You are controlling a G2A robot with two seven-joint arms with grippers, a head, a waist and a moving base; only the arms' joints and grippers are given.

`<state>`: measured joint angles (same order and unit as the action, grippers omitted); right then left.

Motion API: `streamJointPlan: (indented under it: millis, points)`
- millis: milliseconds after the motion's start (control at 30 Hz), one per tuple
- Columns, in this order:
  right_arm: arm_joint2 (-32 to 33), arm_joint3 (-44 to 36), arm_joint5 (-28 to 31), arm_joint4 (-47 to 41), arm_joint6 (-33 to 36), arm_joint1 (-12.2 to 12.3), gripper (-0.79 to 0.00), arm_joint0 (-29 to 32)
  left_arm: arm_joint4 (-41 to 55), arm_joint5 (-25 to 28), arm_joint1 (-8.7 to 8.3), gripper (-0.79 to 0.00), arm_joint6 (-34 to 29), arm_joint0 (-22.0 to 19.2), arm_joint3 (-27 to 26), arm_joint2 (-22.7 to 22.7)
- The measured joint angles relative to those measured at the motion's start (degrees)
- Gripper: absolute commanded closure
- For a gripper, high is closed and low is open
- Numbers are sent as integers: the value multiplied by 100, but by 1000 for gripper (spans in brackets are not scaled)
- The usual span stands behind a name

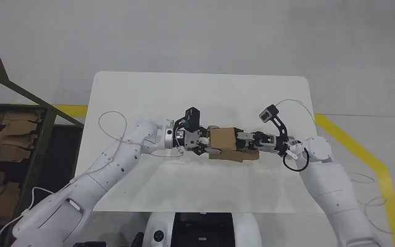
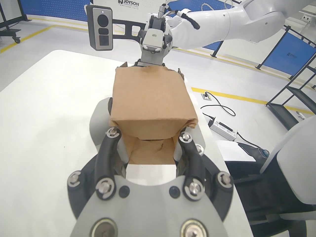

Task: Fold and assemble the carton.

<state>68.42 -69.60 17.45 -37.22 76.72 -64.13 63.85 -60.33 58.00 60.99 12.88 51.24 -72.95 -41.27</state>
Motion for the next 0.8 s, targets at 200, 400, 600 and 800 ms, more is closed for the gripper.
streamJointPlan:
  millis: [200,400,600,800]
  points:
    - [372,-154,-16,120,-34,108,-209,150,-62,-23,-56,-388,73,149,-9,-262]
    - [705,-724,-122,154,73,215,-212,538,-108,-150,-96,-382,112,266,-41,-511]
    - [781,-1377,-286,510,58,291,-209,977,-154,-215,-113,-385,154,330,-75,-705]
    - [599,-1615,-454,812,-280,288,-200,1064,-225,-202,-106,-388,129,415,-270,-765]
